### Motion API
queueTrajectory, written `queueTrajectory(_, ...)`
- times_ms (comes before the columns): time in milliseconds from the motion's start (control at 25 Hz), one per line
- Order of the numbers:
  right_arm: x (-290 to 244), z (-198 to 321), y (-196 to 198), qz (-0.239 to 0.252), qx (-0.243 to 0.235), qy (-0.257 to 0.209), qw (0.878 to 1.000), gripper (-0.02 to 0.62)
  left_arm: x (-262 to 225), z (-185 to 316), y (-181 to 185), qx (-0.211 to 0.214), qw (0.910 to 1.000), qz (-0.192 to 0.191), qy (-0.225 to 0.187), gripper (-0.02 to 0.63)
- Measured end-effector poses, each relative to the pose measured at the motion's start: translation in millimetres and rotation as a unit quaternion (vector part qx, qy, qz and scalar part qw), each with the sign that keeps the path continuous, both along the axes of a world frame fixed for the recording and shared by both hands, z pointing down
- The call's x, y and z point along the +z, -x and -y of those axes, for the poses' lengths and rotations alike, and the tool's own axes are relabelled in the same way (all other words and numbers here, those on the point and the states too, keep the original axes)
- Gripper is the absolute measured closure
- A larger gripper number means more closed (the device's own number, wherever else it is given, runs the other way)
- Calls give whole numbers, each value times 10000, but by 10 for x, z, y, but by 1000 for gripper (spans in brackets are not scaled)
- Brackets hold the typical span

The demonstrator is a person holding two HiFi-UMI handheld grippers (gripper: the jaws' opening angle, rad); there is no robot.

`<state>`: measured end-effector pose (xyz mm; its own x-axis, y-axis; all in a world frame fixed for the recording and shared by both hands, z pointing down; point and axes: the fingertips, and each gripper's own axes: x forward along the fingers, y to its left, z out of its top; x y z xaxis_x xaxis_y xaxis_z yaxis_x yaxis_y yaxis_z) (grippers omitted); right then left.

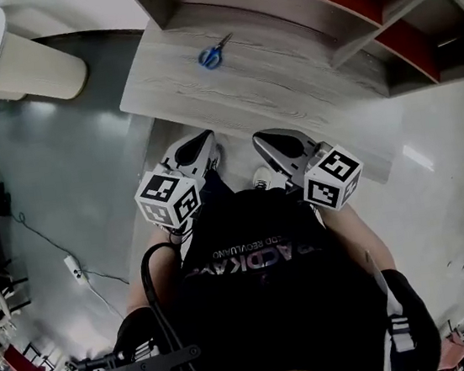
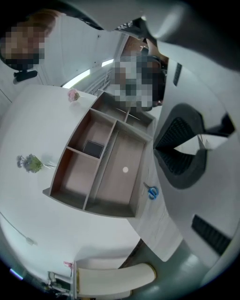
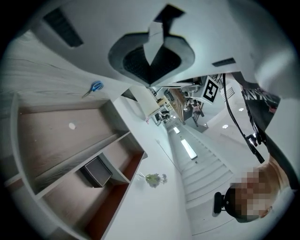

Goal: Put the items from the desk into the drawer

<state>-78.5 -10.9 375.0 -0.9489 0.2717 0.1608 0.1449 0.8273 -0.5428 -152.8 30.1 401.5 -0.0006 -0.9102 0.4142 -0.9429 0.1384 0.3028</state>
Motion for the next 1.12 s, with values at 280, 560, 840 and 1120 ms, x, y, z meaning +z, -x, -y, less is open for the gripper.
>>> queueTrajectory(280, -61, 235, 227, -64, 1117, 86, 9937, 578, 146, 309, 441, 817, 9963, 1, 263, 595)
queueTrajectory(560, 22, 318, 482, -375, 1792, 223, 9829, 578, 433, 575, 1020, 1198, 9908, 72, 628, 595)
queueTrajectory(840, 244, 246, 591, -716, 2356, 538, 9677, 578, 837, 818, 1336, 1547, 9823, 66, 1051, 594)
queueTrajectory(1120, 323, 329, 798, -839, 2679, 513, 9584, 578, 1141, 1107, 1524, 1828, 9733, 287, 1361, 594)
